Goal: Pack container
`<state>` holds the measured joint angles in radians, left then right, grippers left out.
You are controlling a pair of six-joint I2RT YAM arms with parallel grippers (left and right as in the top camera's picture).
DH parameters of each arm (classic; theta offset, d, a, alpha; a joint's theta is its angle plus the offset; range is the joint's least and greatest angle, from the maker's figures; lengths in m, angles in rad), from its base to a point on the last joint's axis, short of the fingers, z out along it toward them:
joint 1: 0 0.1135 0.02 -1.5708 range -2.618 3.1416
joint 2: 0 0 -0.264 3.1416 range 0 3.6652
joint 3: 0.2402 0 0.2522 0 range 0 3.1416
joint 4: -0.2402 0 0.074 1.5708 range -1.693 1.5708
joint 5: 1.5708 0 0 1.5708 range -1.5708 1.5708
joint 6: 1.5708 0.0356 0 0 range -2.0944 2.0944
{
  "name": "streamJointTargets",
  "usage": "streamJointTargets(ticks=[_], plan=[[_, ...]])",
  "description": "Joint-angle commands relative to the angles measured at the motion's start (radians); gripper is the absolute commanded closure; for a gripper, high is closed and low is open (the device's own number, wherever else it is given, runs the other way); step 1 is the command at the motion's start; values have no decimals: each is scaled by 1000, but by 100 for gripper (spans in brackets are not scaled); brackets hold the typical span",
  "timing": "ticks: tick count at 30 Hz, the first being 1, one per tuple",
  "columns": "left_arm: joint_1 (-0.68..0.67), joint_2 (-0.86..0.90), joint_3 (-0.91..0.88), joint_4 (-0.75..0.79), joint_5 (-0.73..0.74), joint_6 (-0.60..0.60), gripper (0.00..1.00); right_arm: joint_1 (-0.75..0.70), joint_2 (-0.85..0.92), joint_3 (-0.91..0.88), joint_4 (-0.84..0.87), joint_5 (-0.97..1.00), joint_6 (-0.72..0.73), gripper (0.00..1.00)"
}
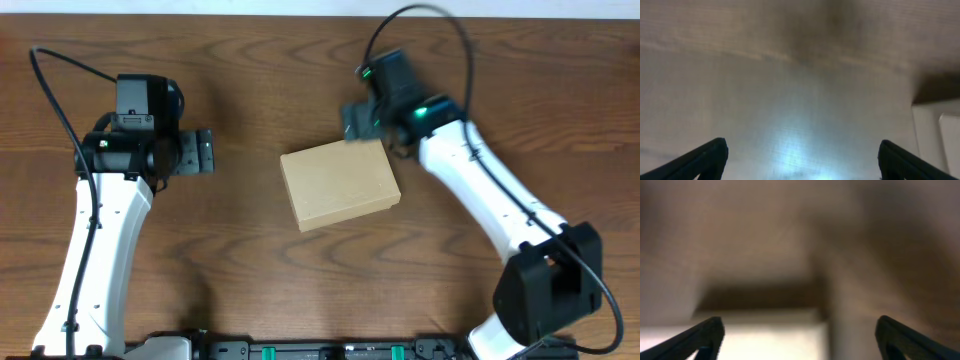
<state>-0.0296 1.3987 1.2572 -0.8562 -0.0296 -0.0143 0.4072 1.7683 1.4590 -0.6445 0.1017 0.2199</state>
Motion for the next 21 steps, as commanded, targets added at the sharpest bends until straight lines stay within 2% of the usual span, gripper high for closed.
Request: streamJointTargets(ticks=[1, 6, 9, 12, 16, 21], plan=[[3, -10, 8, 56, -31, 7, 5, -115, 1, 18, 46, 105, -101, 1], [4, -10, 8, 193, -48, 8, 5, -312, 0, 18, 98, 104, -89, 1], [4, -10, 8, 269, -74, 6, 5, -407, -16, 18, 85, 103, -26, 7], [0, -34, -21, 277, -70, -118, 4, -476, -120, -38, 94, 109, 20, 10], [-13, -151, -178, 333, -69, -151, 4, -481, -322, -235, 211, 127, 10, 9], [-17, -438, -431, 417, 8, -151, 5, -488, -603, -534, 328, 77, -26, 7]])
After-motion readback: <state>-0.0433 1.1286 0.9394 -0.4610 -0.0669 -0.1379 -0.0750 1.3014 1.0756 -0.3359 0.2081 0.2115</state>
